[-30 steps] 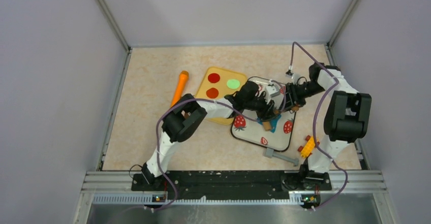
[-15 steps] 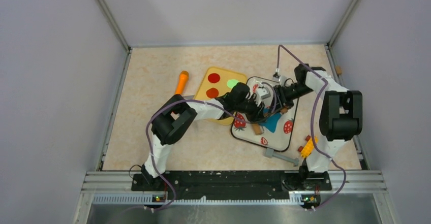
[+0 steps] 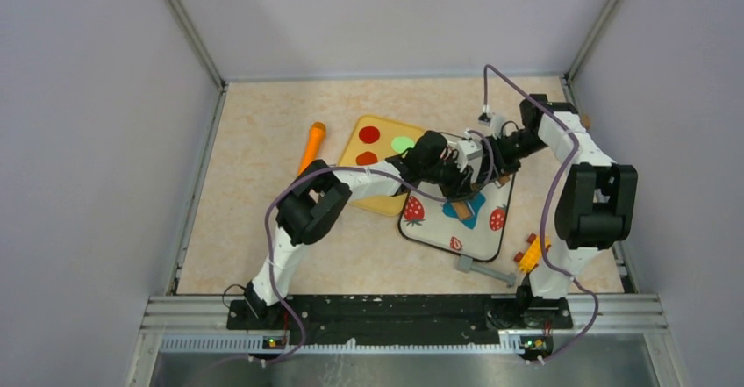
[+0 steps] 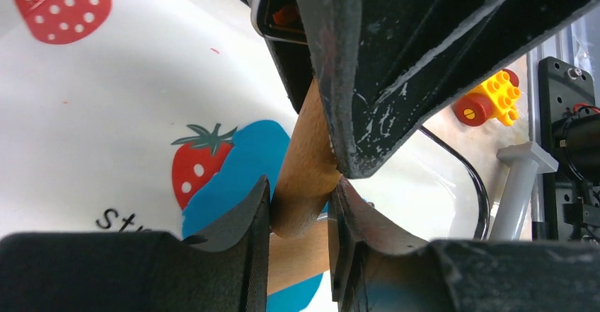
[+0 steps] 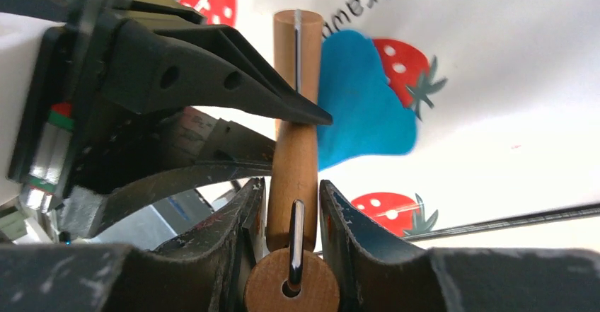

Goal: Roll out the dumpling wrappers from the dough

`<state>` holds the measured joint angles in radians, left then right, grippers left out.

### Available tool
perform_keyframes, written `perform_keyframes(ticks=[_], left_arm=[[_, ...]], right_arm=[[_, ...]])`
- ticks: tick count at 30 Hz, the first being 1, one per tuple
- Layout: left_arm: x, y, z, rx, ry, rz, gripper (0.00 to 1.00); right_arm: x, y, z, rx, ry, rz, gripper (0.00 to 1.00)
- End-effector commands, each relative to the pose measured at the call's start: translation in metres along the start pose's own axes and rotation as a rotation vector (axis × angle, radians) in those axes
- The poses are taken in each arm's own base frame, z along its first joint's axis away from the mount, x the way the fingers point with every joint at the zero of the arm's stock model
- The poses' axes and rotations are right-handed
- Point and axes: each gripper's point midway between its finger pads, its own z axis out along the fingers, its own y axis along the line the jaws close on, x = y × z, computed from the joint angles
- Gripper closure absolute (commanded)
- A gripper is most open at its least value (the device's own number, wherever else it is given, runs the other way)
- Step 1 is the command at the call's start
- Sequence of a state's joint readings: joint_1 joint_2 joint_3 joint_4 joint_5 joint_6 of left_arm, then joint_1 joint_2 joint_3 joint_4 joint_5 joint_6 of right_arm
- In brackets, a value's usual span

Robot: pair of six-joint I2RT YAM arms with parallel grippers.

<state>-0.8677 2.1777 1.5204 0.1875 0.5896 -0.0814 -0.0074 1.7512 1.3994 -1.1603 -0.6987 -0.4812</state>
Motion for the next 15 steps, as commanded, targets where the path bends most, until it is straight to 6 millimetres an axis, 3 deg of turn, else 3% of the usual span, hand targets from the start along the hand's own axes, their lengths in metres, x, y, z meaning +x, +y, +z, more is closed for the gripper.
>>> perform_keyframes(ticks=[1, 5, 9, 15], left_arm=[[-0.044, 0.025, 0.010, -0.080, -0.143, 0.000, 1.00], [-0.018, 0.032, 0.013, -0.101, -0.101, -0.021, 1.00], [0.007, 0.025, 0.005, -0.088, -0.053, -0.049, 1.00], [0.036, 0.012, -0.011, -0.054, 0.013, -0.089, 1.00]], right_arm=[[0.019, 0.013, 0.007, -0.061, 0.036, -0.027, 1.00], [0.035, -0.002, 0.022, -0.036, 0.074, -0.023, 1.00], [0.050, -0.010, 0.039, -0.052, 0.105, 0.034, 1.00], [0.043, -0.009, 0.054, -0.094, 0.110, 0.094, 1.00]])
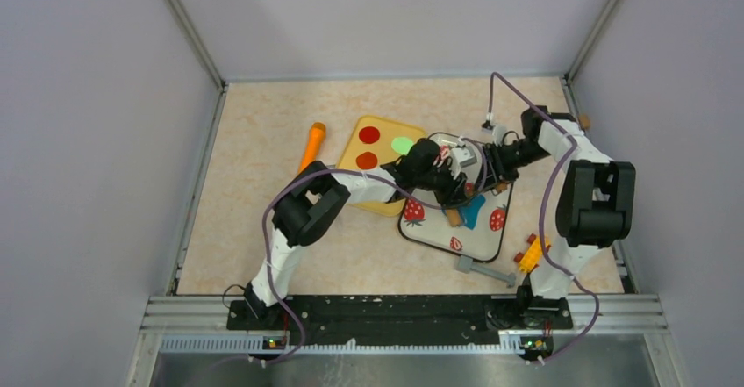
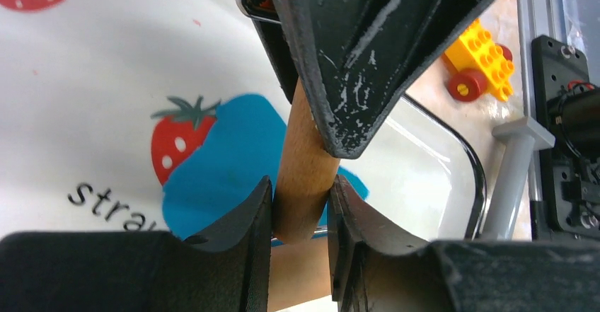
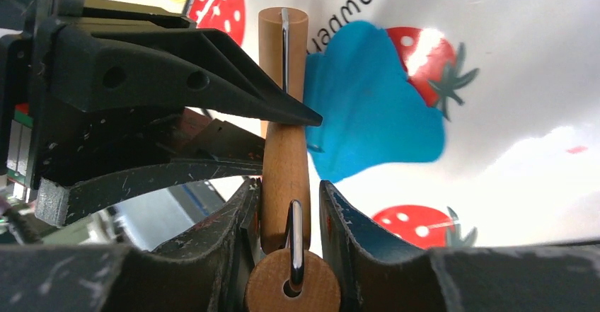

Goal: Roll out the dumpling wrappers from the dough

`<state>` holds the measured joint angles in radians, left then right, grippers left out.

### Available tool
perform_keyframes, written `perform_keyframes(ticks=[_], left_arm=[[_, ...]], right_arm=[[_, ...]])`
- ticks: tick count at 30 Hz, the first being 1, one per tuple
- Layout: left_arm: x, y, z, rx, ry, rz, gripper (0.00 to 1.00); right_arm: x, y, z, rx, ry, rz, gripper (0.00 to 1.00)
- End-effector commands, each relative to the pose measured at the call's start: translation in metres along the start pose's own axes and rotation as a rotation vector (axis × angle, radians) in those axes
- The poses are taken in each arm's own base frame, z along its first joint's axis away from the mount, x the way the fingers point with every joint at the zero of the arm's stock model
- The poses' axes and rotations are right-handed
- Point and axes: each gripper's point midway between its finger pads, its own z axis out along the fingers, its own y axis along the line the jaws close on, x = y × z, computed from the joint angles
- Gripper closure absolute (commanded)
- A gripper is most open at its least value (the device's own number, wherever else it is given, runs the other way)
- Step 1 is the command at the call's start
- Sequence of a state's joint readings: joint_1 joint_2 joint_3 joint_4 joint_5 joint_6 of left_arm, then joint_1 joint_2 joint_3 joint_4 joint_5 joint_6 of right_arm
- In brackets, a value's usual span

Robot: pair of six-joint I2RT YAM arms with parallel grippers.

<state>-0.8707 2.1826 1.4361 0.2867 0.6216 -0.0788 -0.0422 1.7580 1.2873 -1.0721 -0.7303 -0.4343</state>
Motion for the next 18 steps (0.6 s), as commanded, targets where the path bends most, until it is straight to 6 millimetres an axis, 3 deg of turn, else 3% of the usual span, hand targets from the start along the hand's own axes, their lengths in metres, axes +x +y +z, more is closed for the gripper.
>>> perform_keyframes(ticks=[1, 5, 11, 15, 18], left_arm=[[0.018, 0.013, -0.016, -0.084, 0.023, -0.101, 1.00], [0.013, 0.016, -0.025, -0.090, 0.007, -0.103, 1.00], [-0.049, 0.028, -0.043, -0.111, -0.111, -0.106, 1.00], [-0.090, 0.021, -0.055, -0.084, -0.161, -0.073, 1.00], [-0.102, 0.011, -0.051, -0.027, -0.157, -0.075, 1.00]], right_arm=[[0.024, 0.001, 0.039, -0.068, 0.124, 0.008, 1.00], [0.002, 0.007, 0.033, -0.076, 0.082, 0.011, 1.00], [-0.038, 0.038, -0.006, -0.090, -0.015, -0.069, 1.00], [-0.044, 0.054, -0.027, -0.065, -0.054, -0.109, 1.00], [-0.036, 0.053, -0.034, -0.038, -0.032, -0.118, 1.00]])
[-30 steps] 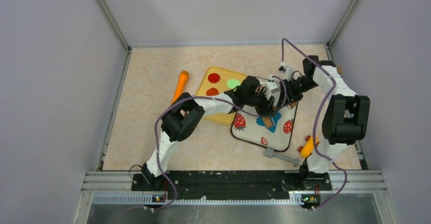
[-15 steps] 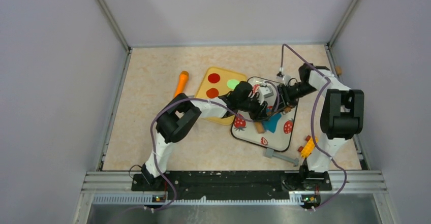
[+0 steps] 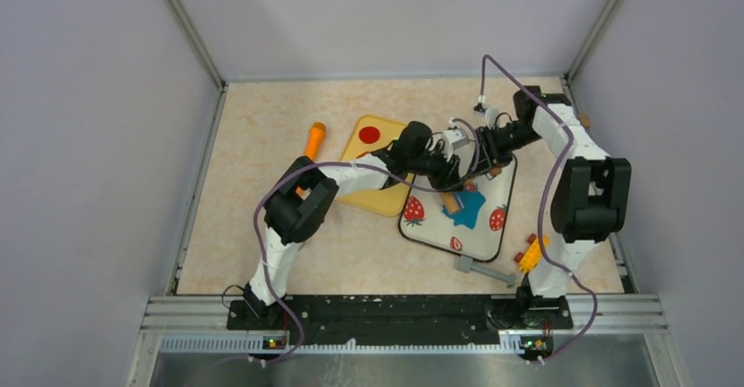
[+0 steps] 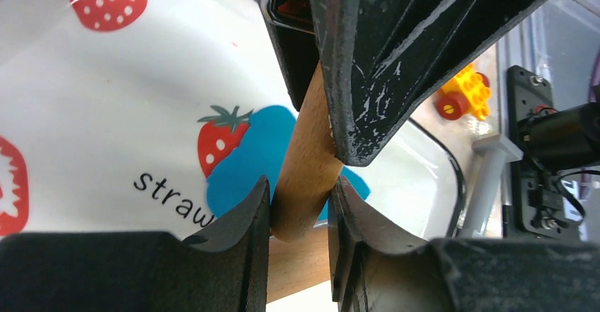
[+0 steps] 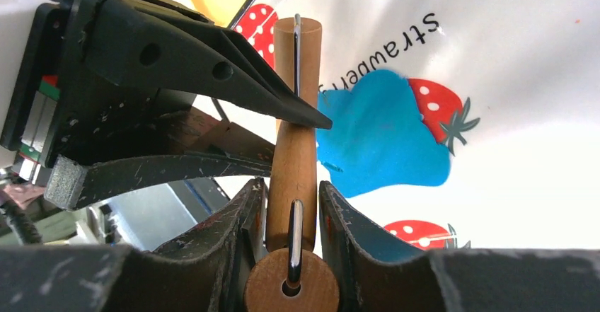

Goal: Roll out the dumpling wrappers from the dough

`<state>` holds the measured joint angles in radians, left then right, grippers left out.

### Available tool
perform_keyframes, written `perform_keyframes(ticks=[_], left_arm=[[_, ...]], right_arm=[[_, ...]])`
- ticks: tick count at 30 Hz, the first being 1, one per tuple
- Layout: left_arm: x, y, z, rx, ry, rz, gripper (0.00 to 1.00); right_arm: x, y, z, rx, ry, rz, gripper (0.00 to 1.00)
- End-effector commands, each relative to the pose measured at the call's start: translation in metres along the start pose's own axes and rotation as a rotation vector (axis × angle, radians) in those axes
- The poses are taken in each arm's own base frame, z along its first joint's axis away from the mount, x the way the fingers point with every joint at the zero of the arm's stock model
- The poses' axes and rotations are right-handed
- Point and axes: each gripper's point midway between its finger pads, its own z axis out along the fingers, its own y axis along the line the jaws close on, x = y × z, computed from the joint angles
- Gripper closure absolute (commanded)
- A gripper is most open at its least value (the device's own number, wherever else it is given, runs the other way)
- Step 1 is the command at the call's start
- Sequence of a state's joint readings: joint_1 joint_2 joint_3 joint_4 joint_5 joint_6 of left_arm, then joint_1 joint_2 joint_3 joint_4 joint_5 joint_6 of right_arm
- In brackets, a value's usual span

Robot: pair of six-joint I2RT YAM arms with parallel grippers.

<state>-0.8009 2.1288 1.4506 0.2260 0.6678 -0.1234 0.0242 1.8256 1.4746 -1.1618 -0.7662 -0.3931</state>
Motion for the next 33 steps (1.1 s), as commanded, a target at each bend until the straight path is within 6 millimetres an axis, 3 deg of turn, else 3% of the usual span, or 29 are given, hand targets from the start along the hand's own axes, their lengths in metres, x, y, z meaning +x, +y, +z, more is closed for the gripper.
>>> perform_keyframes(ticks=[1, 7, 10, 16, 21, 24, 27, 33], left_arm=[[-0.079, -0.012, -0.017, 0.011, -0.130, -0.012, 1.00], [-0.066, -0.018, 0.007, 0.053, -0.100, -0.021, 1.00], [-0.054, -0.014, 0.017, 0.050, -0.081, -0.035, 1.00], [-0.017, 0.006, 0.028, 0.024, -0.022, -0.085, 1.00], [0.019, 0.032, 0.018, -0.032, 0.032, -0.129, 1.00], [0.029, 0.040, 0.005, -0.053, 0.055, -0.125, 1.00], [0.027, 0.040, -0.010, -0.062, 0.059, -0.112, 1.00], [0.004, 0.023, -0.041, -0.057, 0.044, -0.019, 1.00]], right_arm=[[0.002, 0.025, -0.031, 0.013, -0.031, -0.082, 1.00], [0.022, -0.006, -0.043, 0.053, -0.027, 0.003, 1.00], [0.033, -0.018, -0.038, 0.062, -0.014, 0.029, 1.00], [0.047, -0.041, -0.008, 0.048, 0.027, 0.116, 1.00], [0.049, -0.061, 0.019, 0.071, 0.068, 0.147, 1.00], [0.046, -0.060, 0.033, 0.066, 0.077, 0.154, 1.00], [0.039, -0.051, 0.040, 0.043, 0.070, 0.143, 1.00], [0.002, -0.008, 0.020, -0.115, -0.034, 0.133, 1.00]])
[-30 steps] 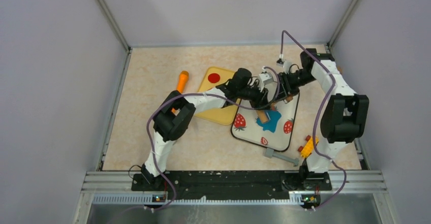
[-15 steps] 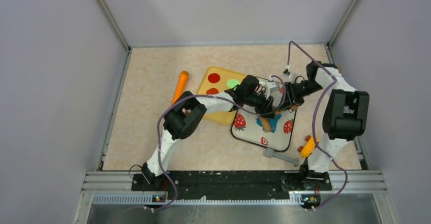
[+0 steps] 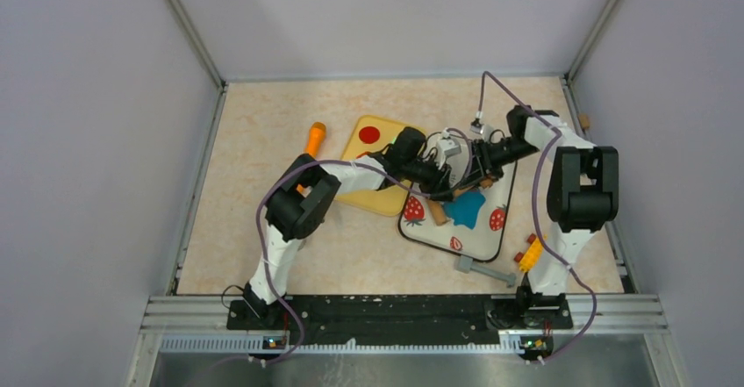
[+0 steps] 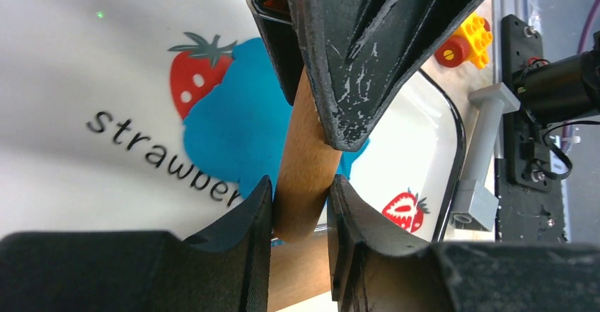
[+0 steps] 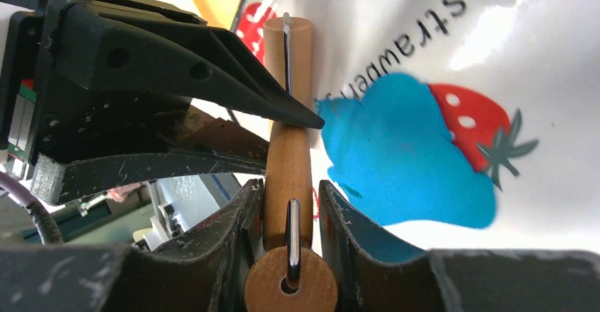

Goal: Roll out the dumpling wrappers from the dough

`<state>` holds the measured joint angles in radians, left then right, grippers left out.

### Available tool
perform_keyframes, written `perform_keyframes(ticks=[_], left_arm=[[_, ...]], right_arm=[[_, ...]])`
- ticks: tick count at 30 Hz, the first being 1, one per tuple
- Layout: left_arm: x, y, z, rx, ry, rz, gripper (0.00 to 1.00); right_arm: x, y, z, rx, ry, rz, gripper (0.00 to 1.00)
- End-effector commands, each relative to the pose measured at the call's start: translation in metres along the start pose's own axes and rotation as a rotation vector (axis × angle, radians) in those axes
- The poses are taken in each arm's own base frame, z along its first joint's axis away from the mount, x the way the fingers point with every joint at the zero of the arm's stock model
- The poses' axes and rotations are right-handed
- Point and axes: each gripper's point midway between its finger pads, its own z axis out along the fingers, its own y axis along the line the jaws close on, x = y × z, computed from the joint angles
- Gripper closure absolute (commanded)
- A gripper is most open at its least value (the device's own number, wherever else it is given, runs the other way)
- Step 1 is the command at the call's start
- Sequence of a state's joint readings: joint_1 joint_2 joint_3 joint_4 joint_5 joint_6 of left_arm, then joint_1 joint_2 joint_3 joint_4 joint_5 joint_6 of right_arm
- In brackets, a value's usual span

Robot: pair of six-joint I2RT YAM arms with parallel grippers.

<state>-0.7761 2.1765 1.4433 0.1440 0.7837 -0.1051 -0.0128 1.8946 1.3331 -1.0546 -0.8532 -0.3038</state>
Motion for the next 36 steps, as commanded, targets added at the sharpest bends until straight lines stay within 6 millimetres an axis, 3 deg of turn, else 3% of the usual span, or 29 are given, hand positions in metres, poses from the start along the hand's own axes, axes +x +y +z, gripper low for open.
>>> perform_keyframes(ticks=[1, 10, 15, 16, 18, 19, 21, 26, 31, 36], left_arm=[[-0.038, 0.012, -0.047, -0.144, -0.063, 0.082, 1.00], [-0.056, -0.016, -0.084, -0.166, -0.023, 0.263, 1.00], [-0.051, -0.027, -0.099, -0.167, 0.022, 0.335, 1.00], [-0.046, -0.029, -0.102, -0.169, 0.036, 0.340, 1.00], [-0.039, -0.033, -0.109, -0.170, 0.059, 0.347, 1.00], [-0.029, -0.042, -0.122, -0.178, 0.092, 0.365, 1.00], [-0.019, -0.049, -0.134, -0.189, 0.132, 0.362, 1.00], [0.020, -0.066, -0.172, -0.164, 0.249, 0.363, 1.00], [0.084, -0.075, -0.216, -0.090, 0.452, 0.329, 1.00], [0.135, -0.079, -0.235, -0.058, 0.548, 0.384, 1.00]], right_arm=[[-0.020, 0.022, -0.013, -0.043, -0.049, -0.064, 1.00], [-0.005, 0.063, -0.022, -0.193, -0.051, -0.031, 1.00], [-0.001, 0.082, -0.025, -0.307, -0.058, 0.005, 0.68], [-0.003, 0.088, -0.028, -0.326, -0.067, 0.001, 0.54], [-0.006, 0.098, -0.035, -0.356, -0.087, -0.020, 0.37], [-0.010, 0.103, -0.045, -0.343, -0.113, -0.051, 0.23], [-0.011, 0.098, -0.051, -0.295, -0.128, -0.079, 0.12], [-0.011, 0.087, -0.073, -0.199, -0.189, -0.127, 0.10], [-0.016, 0.077, -0.107, 0.036, -0.258, -0.274, 0.09], [-0.028, 0.077, -0.131, 0.194, -0.344, -0.330, 0.07]])
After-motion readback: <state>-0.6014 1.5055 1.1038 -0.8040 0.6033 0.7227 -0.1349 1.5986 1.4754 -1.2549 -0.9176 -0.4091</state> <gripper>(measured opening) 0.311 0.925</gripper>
